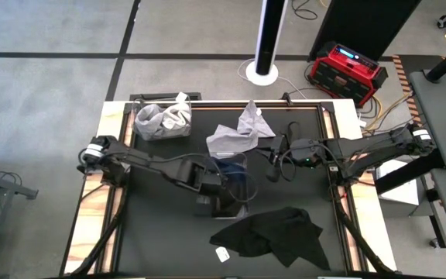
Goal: Sort towels by color in basket
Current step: Put the top black towel into the bottom transparent bin
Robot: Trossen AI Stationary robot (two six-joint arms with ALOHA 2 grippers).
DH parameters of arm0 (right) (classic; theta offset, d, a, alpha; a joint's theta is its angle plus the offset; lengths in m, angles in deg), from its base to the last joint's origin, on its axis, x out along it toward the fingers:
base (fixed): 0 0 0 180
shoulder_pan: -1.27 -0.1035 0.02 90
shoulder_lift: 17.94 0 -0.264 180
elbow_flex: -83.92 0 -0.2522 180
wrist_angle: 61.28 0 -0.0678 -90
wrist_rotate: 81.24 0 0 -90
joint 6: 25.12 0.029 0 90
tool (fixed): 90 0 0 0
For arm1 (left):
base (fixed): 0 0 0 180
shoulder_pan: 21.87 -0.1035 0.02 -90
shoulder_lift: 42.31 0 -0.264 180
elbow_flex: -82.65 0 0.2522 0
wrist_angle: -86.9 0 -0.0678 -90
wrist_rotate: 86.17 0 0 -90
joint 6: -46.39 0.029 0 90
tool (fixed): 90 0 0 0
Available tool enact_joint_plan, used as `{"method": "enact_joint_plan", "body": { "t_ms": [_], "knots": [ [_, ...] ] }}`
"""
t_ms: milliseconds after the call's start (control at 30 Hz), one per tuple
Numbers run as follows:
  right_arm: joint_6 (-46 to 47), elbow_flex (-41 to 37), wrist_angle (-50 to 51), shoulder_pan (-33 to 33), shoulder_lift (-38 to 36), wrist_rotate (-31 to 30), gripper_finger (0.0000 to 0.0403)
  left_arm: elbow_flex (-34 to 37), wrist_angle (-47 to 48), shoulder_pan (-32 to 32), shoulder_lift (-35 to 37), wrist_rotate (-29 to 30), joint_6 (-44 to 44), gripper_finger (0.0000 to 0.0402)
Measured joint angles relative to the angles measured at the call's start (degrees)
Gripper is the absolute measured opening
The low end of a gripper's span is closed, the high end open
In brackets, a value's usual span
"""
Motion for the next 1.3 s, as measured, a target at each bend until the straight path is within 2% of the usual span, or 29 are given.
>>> {"method": "enact_joint_plan", "body": {
  "t_ms": [100,167,367,733,1000,1100,1200,1300],
  "knots": [
    [-0.02,0.00,-0.01,0.00,0.00,0.00,0.0034,-1.72,6.21,0.80,0.17,6.15,-0.81,0.0233],
    [-0.02,0.00,-0.02,0.00,0.00,0.02,0.0034,-1.81,9.37,0.92,0.22,7.91,-1.58,0.0232],
    [0.00,-0.19,-0.04,0.00,0.00,0.01,0.0034,0.32,9.97,1.82,0.22,6.94,-1.48,0.0218],
    [0.46,-1.72,-1.55,0.00,0.02,0.02,0.0034,0.81,8.25,2.09,0.22,8.20,-1.06,0.0087],
    [0.44,-1.92,-1.60,0.00,0.02,0.02,0.0034,0.84,8.86,2.76,1.62,8.21,-0.97,0.0010],
    [0.42,-2.03,-1.58,0.02,0.02,0.01,0.0034,0.90,8.91,3.78,2.63,7.54,-0.80,0.0004],
    [0.35,-2.10,-1.75,0.04,0.02,0.01,0.0034,1.20,8.54,4.75,3.23,3.32,-0.81,0.0005],
    [0.23,-2.15,-2.01,0.04,0.02,0.01,0.0034,2.56,6.16,5.26,3.00,1.95,-0.94,0.0001]
  ]
}}
